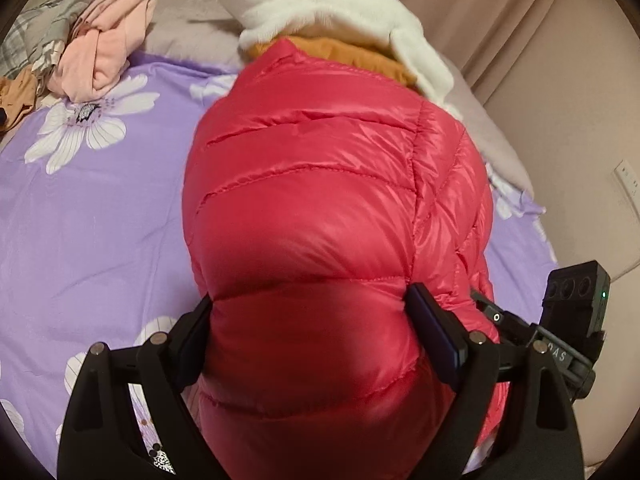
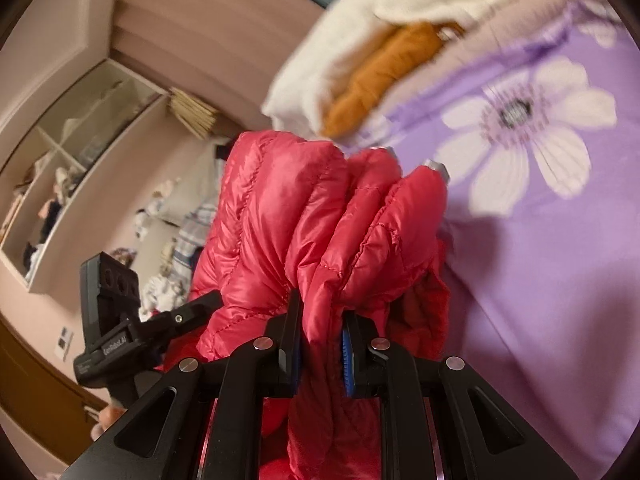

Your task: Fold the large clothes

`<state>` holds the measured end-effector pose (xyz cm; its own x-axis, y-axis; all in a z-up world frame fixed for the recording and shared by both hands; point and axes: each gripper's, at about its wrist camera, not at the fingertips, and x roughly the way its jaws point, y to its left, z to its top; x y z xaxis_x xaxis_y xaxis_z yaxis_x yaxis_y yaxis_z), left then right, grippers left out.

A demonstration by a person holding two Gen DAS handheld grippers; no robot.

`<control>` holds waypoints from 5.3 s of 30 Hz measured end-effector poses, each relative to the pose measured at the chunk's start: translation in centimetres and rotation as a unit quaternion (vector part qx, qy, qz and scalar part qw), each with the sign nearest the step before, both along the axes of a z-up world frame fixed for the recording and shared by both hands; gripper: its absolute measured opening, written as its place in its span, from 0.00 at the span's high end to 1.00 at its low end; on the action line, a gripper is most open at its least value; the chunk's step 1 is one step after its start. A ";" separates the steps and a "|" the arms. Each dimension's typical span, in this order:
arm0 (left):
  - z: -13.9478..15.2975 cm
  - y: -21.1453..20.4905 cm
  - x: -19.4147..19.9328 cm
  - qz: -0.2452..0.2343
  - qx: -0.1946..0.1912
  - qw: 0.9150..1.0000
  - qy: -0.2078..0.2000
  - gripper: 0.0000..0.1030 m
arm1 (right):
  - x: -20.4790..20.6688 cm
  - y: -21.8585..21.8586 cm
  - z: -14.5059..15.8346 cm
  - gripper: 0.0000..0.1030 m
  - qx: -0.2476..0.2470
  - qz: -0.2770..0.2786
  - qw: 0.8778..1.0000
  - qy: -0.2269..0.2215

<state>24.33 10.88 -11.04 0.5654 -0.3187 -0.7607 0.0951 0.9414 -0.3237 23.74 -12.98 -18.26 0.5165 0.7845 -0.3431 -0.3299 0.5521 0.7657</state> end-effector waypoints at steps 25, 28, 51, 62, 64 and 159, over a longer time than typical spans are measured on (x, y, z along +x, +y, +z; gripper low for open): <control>-0.7 -2.4 -0.4 -0.026 0.069 0.997 0.004 0.06 | -1.8 0.8 8.8 0.62 -0.127 -0.064 0.984 -0.107; -1.0 -2.4 -0.3 -0.028 0.069 0.997 0.004 0.04 | -0.1 2.4 7.2 0.62 -0.167 -0.048 0.981 -0.084; -2.0 -2.5 -0.1 -0.019 0.077 0.997 0.017 0.00 | 0.5 2.6 4.1 0.73 -0.192 -0.058 0.979 -0.020; -0.5 -2.0 -2.5 -0.010 0.063 0.998 0.007 0.04 | -6.7 3.9 6.7 0.73 -0.220 -0.018 0.971 -0.089; -0.1 -1.6 -3.3 -0.011 0.062 0.998 0.001 0.05 | -6.9 4.4 5.9 0.73 -0.246 -0.015 0.965 -0.087; 10.6 -1.8 -20.5 0.042 0.134 0.987 -0.075 0.00 | -19.3 1.9 14.9 0.01 -0.309 -0.112 0.939 -0.101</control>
